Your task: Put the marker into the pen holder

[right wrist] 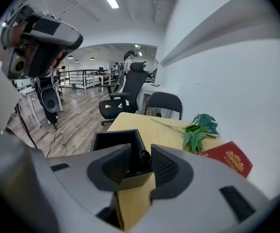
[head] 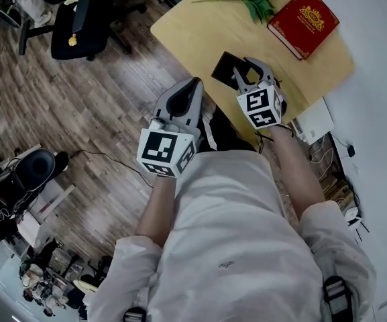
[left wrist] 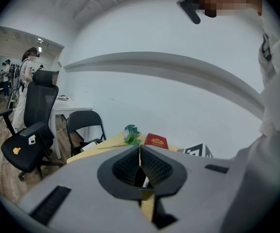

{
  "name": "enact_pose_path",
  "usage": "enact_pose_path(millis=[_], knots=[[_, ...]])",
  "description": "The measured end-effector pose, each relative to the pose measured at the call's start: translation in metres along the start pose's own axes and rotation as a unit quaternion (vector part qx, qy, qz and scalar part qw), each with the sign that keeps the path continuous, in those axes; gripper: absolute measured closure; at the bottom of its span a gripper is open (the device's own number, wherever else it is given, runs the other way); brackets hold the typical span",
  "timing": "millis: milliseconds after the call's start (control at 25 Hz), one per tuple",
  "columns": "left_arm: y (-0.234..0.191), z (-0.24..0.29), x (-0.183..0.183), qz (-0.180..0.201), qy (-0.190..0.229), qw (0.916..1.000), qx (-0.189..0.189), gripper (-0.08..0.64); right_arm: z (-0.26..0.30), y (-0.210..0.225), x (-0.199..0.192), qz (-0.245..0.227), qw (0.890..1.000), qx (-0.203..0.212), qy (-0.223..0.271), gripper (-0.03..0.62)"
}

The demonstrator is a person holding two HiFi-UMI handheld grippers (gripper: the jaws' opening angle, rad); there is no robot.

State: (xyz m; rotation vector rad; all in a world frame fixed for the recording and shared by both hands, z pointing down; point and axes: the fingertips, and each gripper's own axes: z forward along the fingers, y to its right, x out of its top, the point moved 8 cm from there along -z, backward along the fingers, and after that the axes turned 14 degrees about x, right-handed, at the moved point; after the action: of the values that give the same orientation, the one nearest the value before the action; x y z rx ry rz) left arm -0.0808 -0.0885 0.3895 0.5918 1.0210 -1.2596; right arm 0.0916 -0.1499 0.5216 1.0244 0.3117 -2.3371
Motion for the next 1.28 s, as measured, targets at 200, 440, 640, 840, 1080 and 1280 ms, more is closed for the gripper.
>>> enact_pose_path(millis=[200,440,640,840,1080,1280], knots=[[0.001,0.0,0.0,-0.001,0.0,1.0,0.002,0.549,-0.001,0.0,0.0,0.001,1.0,0.001,0.002,0.454],[0.004,-0.001,0.0,0.0,0.001,1.0,0.003,0.548,-0.005,0.001,0.001,0.0,1.0,-0.002,0.006,0.446],[0.009,-0.003,-0.001,0.001,0.004,1.0,0.006,0.549,-0.011,0.001,0.002,-0.002,1.0,-0.002,0.015,0.446],[0.012,-0.006,-0.002,0.001,0.004,0.9999,0.011,0.548,-0.017,-0.001,0.004,-0.004,1.0,-0.001,0.021,0.446],[0.016,-0.01,0.0,0.011,0.002,0.9999,0.007,0.548,-0.028,-0.005,0.009,-0.008,0.999,-0.009,0.033,0.446],[0.018,-0.009,0.002,0.02,0.0,0.9998,-0.002,0.549,-0.035,-0.009,0.013,-0.021,0.999,-0.02,0.035,0.446]])
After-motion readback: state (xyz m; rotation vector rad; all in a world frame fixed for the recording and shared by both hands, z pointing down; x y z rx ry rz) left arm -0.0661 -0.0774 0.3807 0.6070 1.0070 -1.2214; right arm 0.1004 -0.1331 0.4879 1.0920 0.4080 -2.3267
